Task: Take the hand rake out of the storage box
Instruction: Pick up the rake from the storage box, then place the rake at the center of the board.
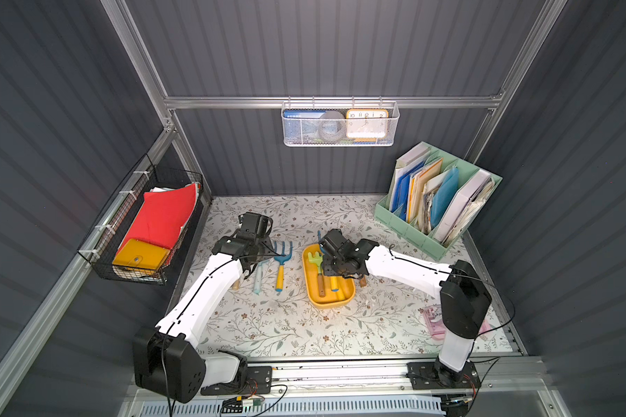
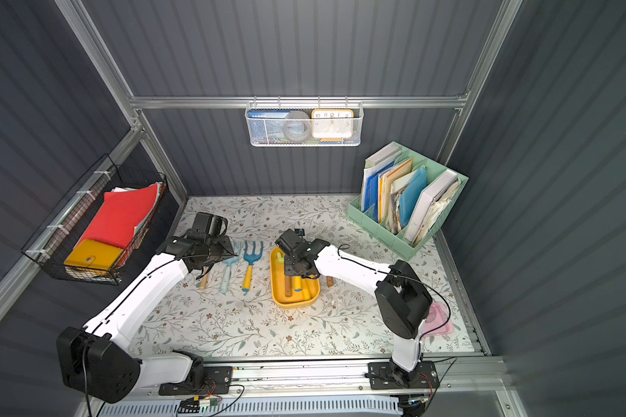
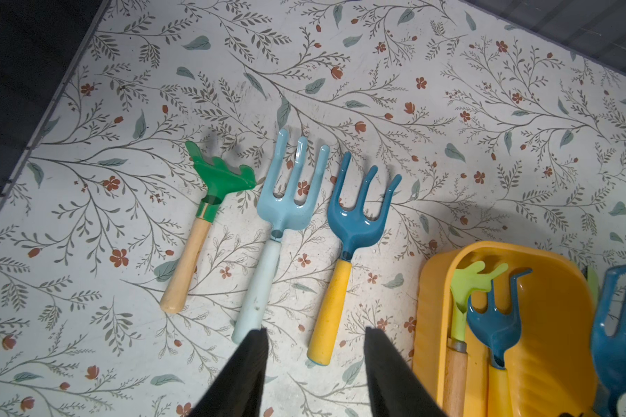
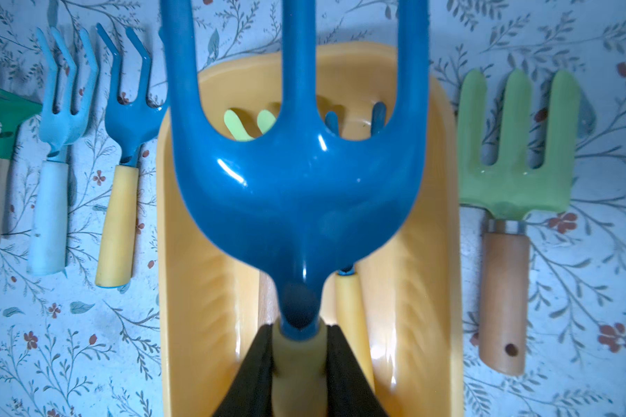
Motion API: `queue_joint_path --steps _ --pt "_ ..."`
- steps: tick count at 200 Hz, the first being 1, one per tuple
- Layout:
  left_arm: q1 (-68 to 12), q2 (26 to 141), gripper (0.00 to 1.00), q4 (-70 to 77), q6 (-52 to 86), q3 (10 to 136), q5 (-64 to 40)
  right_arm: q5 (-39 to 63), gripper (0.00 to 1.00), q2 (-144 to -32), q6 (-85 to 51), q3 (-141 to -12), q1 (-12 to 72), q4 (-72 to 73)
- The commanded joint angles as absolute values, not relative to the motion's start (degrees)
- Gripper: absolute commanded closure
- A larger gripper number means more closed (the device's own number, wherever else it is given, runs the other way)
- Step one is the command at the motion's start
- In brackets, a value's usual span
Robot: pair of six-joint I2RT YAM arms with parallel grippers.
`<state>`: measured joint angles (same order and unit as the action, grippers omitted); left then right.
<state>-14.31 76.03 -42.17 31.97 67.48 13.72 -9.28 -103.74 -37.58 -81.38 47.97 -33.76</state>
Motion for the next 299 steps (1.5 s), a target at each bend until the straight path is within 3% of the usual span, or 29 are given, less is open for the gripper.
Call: queue_joint_path --steps 1,77,125,175,299 --pt "-14.06 76.29 0.51 -43.77 32.17 68.86 14.05 -10.12 0.88 -100.81 -35.33 -82.06 45.67 -36.08" --pt "-14.06 76.12 0.52 -43.55 32.43 68.55 13.67 -1.84 0.89 -91.09 -26.45 -75.33 31.28 -39.20" --pt "-14.00 76.03 0.52 -43.20 32.87 68.13 13.55 -2.68 0.90 -89.90 -21.16 -68.95 24.40 -40.80" --pt "-14.06 75.59 0.52 -43.15 32.61 68.02 14.10 -7.19 0.90 -96.25 -17.40 -67.87 23.00 -43.06" --pt "-14.02 74.11 0.52 -43.64 32.66 66.97 14.99 0.26 0.90 -104.09 -18.61 -66.82 20.39 -38.79"
